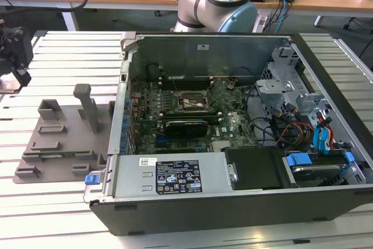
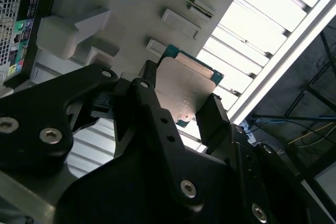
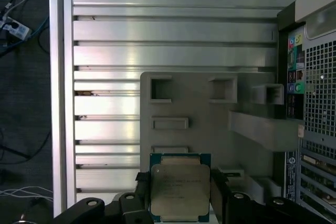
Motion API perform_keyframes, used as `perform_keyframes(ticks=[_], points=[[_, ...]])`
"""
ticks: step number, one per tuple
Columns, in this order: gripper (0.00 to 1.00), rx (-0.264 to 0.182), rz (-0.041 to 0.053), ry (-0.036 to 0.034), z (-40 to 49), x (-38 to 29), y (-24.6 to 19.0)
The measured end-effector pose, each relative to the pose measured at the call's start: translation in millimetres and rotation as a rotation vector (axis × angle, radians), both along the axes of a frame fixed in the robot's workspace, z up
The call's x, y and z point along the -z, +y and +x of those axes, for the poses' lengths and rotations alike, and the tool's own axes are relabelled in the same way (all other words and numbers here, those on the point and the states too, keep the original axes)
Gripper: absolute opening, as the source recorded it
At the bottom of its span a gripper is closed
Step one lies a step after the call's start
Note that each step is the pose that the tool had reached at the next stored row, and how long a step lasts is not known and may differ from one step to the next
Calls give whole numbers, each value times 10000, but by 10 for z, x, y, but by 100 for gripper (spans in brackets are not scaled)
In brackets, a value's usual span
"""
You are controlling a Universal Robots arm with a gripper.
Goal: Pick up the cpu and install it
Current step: 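Pick up the cpu and move it towards the insertion slot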
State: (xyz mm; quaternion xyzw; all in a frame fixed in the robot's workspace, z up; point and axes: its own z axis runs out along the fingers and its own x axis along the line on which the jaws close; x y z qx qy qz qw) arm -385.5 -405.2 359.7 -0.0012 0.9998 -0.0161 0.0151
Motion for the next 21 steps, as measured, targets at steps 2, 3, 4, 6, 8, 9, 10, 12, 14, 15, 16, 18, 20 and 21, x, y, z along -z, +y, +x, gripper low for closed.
perform_keyframes(ticks=[2,3,4,6,8,9,10,12,14,15,16,18,20,21], points=[[55,0,-1,1,0,-39,0],[55,0,0,0,0,-70,0],[55,0,-1,1,0,-94,0],[55,0,-1,1,0,-134,1],[55,0,-2,1,0,-203,1],[55,0,-1,0,0,-235,1],[55,0,-2,1,0,-259,1],[55,0,-2,1,0,-316,1],[55,0,-2,1,0,-352,1],[55,0,-1,1,0,-366,1],[55,0,-1,0,0,-391,1],[55,0,-2,1,0,-474,1],[55,0,-1,0,0,-547,3],[55,0,-2,1,0,-574,4]])
